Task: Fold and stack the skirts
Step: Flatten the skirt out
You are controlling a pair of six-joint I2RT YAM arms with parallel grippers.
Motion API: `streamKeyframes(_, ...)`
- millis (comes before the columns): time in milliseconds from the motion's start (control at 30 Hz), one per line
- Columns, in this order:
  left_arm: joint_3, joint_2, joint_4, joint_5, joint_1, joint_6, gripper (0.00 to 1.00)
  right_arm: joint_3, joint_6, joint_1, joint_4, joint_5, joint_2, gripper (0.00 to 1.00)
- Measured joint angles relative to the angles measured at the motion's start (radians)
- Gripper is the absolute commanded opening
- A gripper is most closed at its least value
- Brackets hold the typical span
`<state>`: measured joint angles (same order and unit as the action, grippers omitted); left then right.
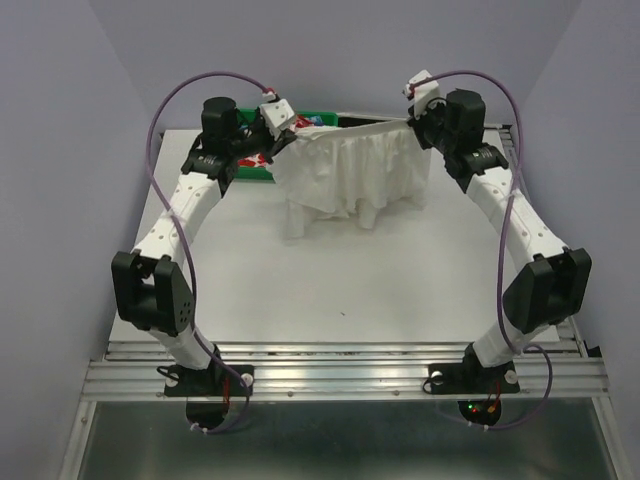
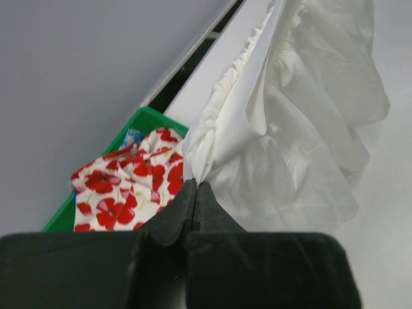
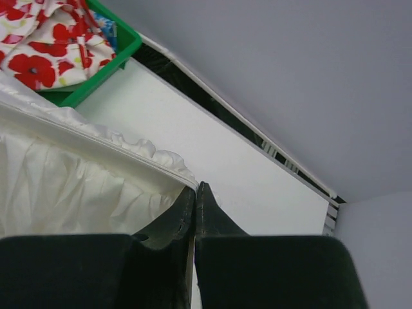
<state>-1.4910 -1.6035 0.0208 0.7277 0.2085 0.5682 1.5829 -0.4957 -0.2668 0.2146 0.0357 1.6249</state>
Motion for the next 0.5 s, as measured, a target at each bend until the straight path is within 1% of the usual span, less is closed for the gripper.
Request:
streamKeyframes(133,-0.093,-0.08,-0.066,-0.008,0.073,-0.059,0.0,0.068,-0.008,0.082,0.003,-0.011,0.027,0.01)
streamKeyframes(300,-0.182,-0.172,-0.24,-0.048,0.13,-0.172,0.0,0.18,-0.005,0.168,-0.026,-0.024,0.082,0.01)
streamKeyframes(400,-0.296,-0.286,-0.375,-0.09,0.15,-0.224,0.0,0.237,-0.001,0.199,-0.085,-0.044,0.14,0.01)
streamKeyframes(500,-0.416,-0.416,-0.457,-0.119,0.157,-0.24,0.0,0.284,-0.002,0.212,-0.154,-0.074,0.213,0.01)
